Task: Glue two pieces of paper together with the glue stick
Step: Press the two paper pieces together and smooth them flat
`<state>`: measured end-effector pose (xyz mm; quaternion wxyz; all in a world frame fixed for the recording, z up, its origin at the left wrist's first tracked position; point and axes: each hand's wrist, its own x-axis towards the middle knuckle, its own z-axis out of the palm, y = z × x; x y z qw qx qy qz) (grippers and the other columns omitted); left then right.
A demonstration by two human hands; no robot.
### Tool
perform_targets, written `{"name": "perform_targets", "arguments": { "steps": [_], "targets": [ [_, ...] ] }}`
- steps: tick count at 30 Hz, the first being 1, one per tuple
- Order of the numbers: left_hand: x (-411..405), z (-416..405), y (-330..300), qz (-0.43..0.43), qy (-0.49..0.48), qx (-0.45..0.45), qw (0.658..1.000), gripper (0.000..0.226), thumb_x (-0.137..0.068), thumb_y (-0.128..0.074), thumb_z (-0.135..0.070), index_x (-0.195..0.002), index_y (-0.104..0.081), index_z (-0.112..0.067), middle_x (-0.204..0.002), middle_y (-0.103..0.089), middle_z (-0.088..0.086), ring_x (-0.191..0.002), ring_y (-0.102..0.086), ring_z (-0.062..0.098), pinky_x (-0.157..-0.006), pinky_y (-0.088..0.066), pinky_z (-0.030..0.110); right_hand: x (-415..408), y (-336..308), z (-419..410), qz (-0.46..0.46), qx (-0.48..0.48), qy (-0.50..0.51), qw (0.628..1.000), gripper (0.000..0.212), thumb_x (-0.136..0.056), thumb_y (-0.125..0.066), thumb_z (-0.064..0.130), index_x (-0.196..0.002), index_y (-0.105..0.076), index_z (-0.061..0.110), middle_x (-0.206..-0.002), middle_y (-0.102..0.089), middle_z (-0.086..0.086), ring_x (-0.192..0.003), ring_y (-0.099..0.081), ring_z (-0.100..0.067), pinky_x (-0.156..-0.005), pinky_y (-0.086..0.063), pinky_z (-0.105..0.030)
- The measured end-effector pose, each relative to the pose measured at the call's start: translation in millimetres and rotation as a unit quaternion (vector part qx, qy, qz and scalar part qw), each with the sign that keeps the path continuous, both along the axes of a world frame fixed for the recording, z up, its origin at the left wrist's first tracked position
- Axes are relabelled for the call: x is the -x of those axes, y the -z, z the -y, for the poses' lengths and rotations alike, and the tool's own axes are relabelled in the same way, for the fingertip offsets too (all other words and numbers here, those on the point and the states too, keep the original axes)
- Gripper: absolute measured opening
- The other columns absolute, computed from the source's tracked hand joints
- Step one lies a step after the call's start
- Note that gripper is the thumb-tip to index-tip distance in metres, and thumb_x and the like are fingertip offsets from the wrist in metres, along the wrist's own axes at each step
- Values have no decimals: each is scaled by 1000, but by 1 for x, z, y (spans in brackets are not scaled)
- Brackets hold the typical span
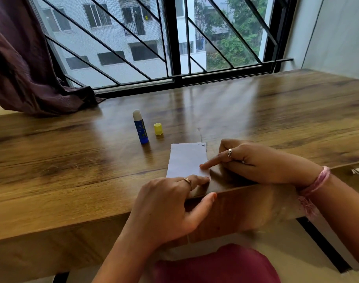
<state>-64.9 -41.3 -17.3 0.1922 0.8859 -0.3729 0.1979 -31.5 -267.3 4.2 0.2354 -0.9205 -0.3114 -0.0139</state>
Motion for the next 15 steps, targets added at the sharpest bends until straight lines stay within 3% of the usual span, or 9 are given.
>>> {"name": "perform_targets", "arguments": {
  "steps": [4,10,15],
  "targets": [
    [0,0,-1,9,0,-2,1000,42,-86,-46,-58,-107,-70,-31,-54,-62,-17,-44,-37,-4,-48,-20,2,-18,2,1,12,-12,22,1000,47,-93,-48,7,-115,-62,46,-86,-48,13,-80,-52,7,-74,-35,-5],
    [0,0,0,7,-4,-5,1000,40,-86,-46,-57,-105,-70,-32,-55,-63,-17,-44,-36,-4,-48,-18,0,-46,2,5,19,-6,63,998,54,-89,-45,4,-111,-61,51,-84,-47,13,-78,-51,11,-73,-35,-4],
    [-1,0,0,-7,-7,-2,1000,40,-86,-46,-57,-106,-70,-33,-56,-64,-17,-44,-52,-1,-48,-24,0,-53,0,7,2,-25,66,997,53,-89,-43,3,-109,-66,46,-85,-50,11,-76,-53,7,-70,-37,-4]
  ]
}}
